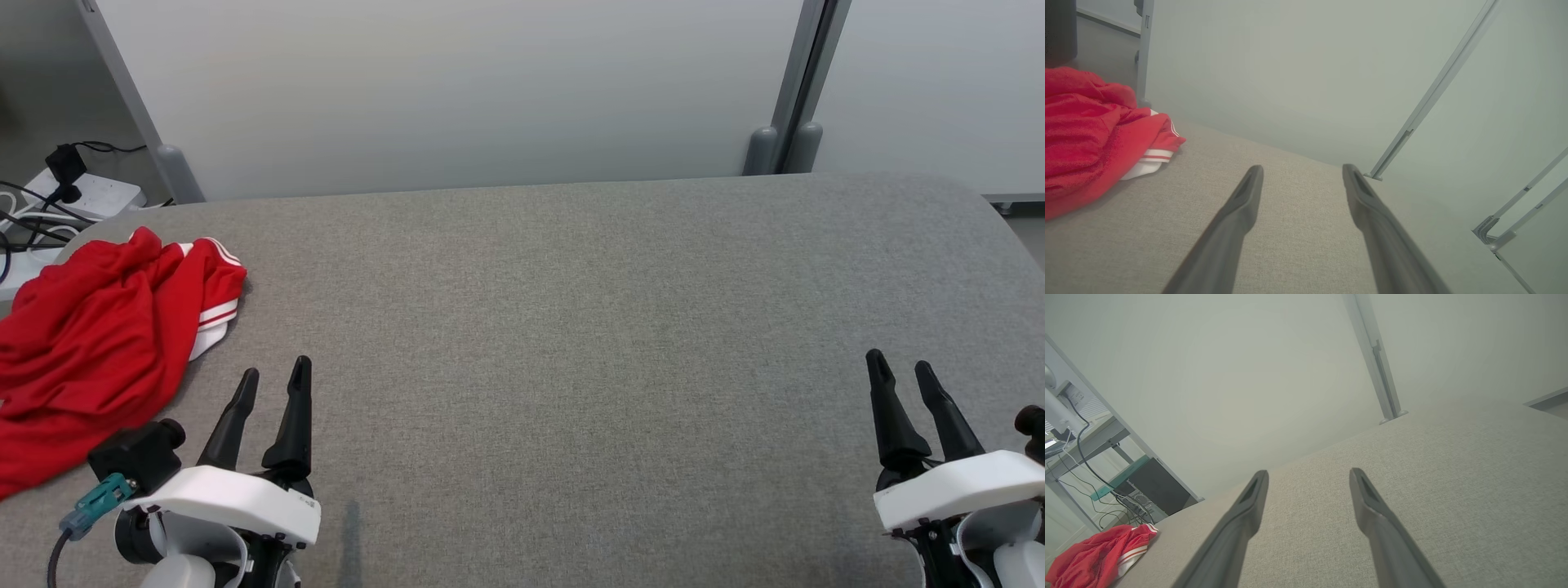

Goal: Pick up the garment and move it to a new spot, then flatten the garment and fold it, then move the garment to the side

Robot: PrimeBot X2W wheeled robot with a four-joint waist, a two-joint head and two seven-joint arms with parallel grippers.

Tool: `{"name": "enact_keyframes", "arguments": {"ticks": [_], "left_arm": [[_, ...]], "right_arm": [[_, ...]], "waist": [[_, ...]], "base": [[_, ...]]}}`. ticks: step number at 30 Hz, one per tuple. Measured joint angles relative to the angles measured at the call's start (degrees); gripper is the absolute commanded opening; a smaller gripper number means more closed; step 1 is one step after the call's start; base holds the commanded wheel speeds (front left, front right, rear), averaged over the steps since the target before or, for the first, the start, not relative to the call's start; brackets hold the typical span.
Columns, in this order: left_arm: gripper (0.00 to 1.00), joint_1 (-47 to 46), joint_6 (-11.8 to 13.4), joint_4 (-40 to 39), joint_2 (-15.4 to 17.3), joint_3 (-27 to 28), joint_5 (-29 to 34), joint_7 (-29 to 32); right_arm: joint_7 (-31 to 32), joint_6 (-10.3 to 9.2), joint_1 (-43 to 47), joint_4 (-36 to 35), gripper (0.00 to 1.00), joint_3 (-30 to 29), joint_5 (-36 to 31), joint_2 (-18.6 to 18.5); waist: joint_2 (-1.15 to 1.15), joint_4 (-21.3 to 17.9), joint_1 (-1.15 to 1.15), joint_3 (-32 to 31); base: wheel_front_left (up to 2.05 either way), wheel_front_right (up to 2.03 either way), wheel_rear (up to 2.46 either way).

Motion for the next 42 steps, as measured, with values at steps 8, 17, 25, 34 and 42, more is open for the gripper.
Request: {"name": "enact_keyframes", "arguments": {"ticks": [8,17,25,34,42], "left_arm": [[1.0,0.0,1.42,0.69,0.65,-1.75,6.23,-1.08],[1.0,0.0,2.42,2.31,1.65,-2.98,10.78,-2.24],[1.0,-0.01,3.36,3.72,1.94,-3.75,14.05,-2.52],[1.0,-0.13,4.36,5.24,2.12,-3.63,16.9,-2.76],[1.0,-0.57,4.7,5.68,2.12,-3.18,18.14,-2.75]], "right_arm": [[-0.99,0.0,0.01,1.1,1.0,0.49,-5.92,-0.11],[-1.67,0.0,0.03,1.4,1.0,0.56,-11.57,-0.11],[-2.0,0.0,0.17,1.65,1.0,0.25,-15.64,0.03],[-2.65,0.0,0.56,2.86,1.0,0.24,-18.2,0.29],[-3.78,0.0,0.56,3.24,1.0,0.1,-19.82,0.34]], "waist": [[0.0,0.18,0.0,-0.24],[0.0,0.28,0.0,-0.66],[0.0,0.11,0.0,-0.95],[0.0,-0.01,0.0,-1.19],[0.0,0.11,0.0,-1.42]], "base": [[0.0,0.0,0.0],[0.0,0.0,0.0],[0.0,0.0,0.0],[0.0,0.0,0.0],[0.0,0.0,0.0]]}}
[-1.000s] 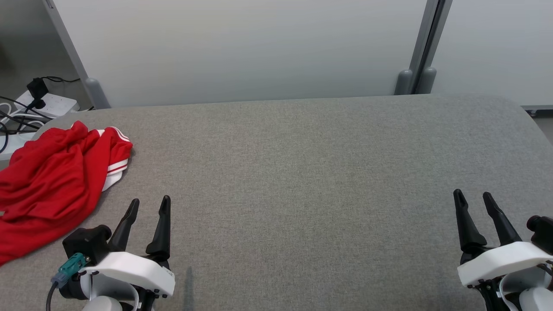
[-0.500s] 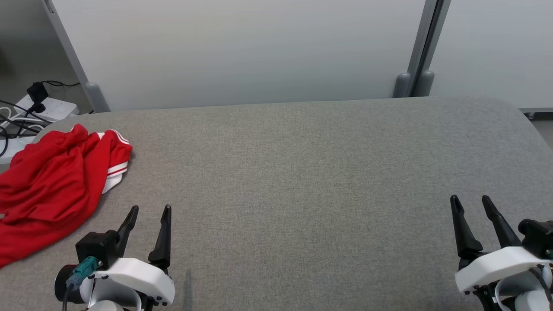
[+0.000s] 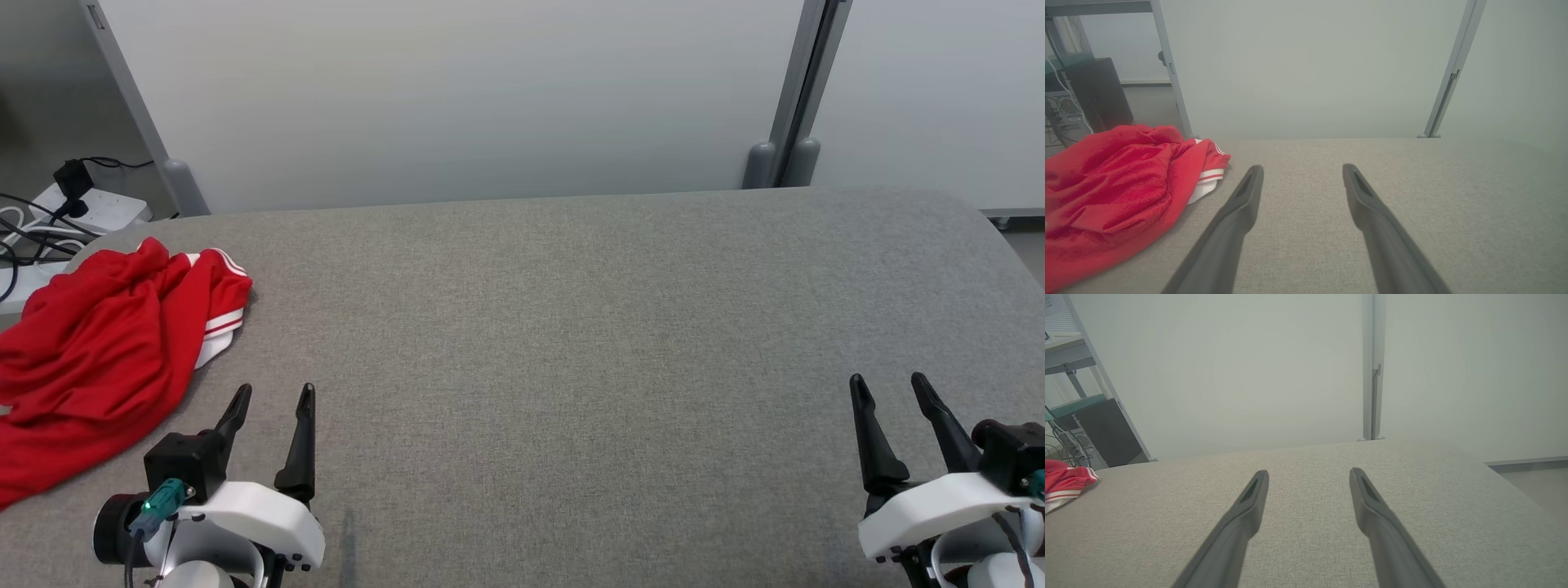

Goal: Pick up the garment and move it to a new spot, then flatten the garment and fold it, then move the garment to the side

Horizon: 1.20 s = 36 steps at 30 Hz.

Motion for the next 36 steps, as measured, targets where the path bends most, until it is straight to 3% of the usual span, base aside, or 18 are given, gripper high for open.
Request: {"name": "enact_keyframes", "arguments": {"ticks": [11,36], "left_arm": [[1.0,-0.84,0.68,0.03,0.86,-0.55,4.26,0.04],[1.0,-0.83,1.67,-0.1,1.62,-0.75,3.25,1.62]], "right_arm": [[-1.15,0.0,-0.01,0.58,1.0,0.29,-3.76,-0.16],[-1.16,0.0,-0.03,2.02,1.0,0.05,-2.93,-0.19]], "waist": [[0.0,0.09,0.0,-0.48],[0.0,0.1,0.0,-0.52]], "base": [[0.0,0.0,0.0],[0.0,0.0,0.0]]}}
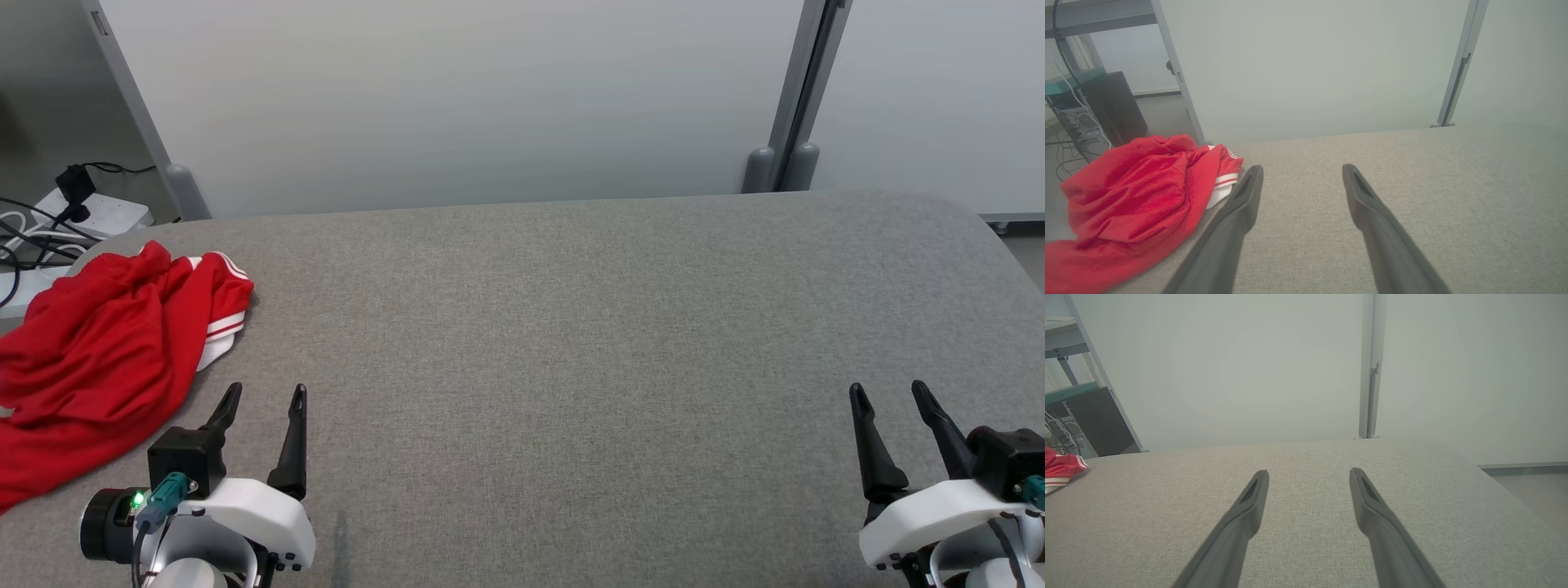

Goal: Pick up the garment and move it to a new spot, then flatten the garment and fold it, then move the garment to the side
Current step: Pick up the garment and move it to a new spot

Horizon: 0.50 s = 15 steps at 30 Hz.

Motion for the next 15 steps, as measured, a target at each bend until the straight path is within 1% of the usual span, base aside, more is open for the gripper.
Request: {"name": "enact_keyframes", "arguments": {"ticks": [9,15], "left_arm": [[1.0,0.0,0.01,-0.03,0.18,-0.56,-0.74,0.15],[1.0,-0.01,0.01,-0.03,0.2,-1.12,-0.85,0.15]], "right_arm": [[0.0,0.0,-0.01,0.04,1.0,-0.15,0.0,-0.14],[-0.02,0.0,-0.01,0.05,1.0,-0.77,0.0,-0.19]], "waist": [[0.0,0.71,0.0,-0.04],[0.0,2.06,0.0,0.0]], "base": [[0.0,0.0,0.0],[0.0,0.0,0.0]]}}
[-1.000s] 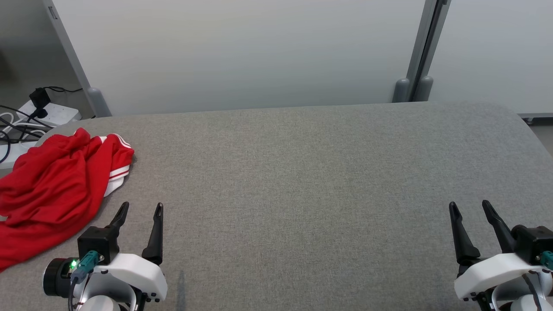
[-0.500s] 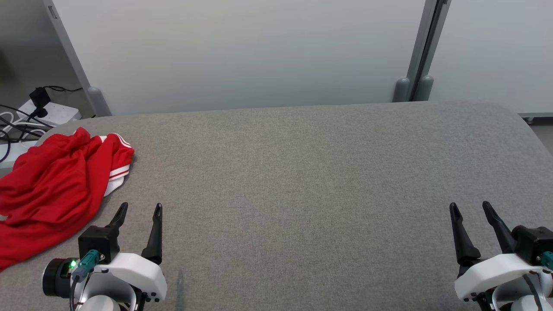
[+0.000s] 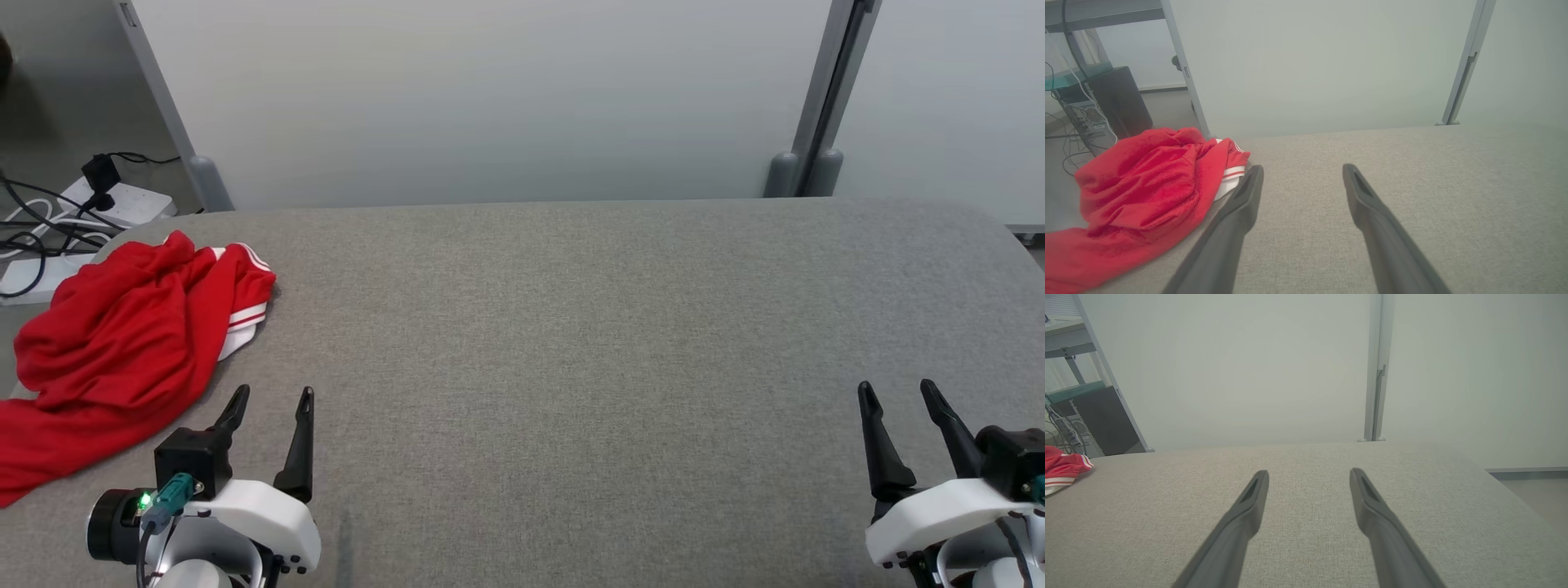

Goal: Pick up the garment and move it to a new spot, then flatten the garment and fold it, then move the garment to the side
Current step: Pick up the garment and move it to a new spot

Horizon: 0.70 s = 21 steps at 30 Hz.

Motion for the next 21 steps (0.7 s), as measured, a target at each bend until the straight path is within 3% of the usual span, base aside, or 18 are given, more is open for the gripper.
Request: {"name": "enact_keyframes", "arguments": {"ticks": [9,21], "left_arm": [[1.0,-0.43,0.07,-0.14,0.32,-0.18,-0.14,0.0],[1.0,-0.48,1.09,-0.84,1.7,0.22,-0.35,0.0]], "right_arm": [[-0.14,0.0,-0.01,-0.07,1.0,0.96,0.01,0.0],[-0.53,0.01,-0.03,-0.37,1.0,2.04,0.41,0.31]], "waist": [[0.0,3.89,0.0,0.12],[0.0,13.61,0.0,-0.09]], "base": [[0.0,0.0,0.0],[0.0,0.0,0.0]]}}
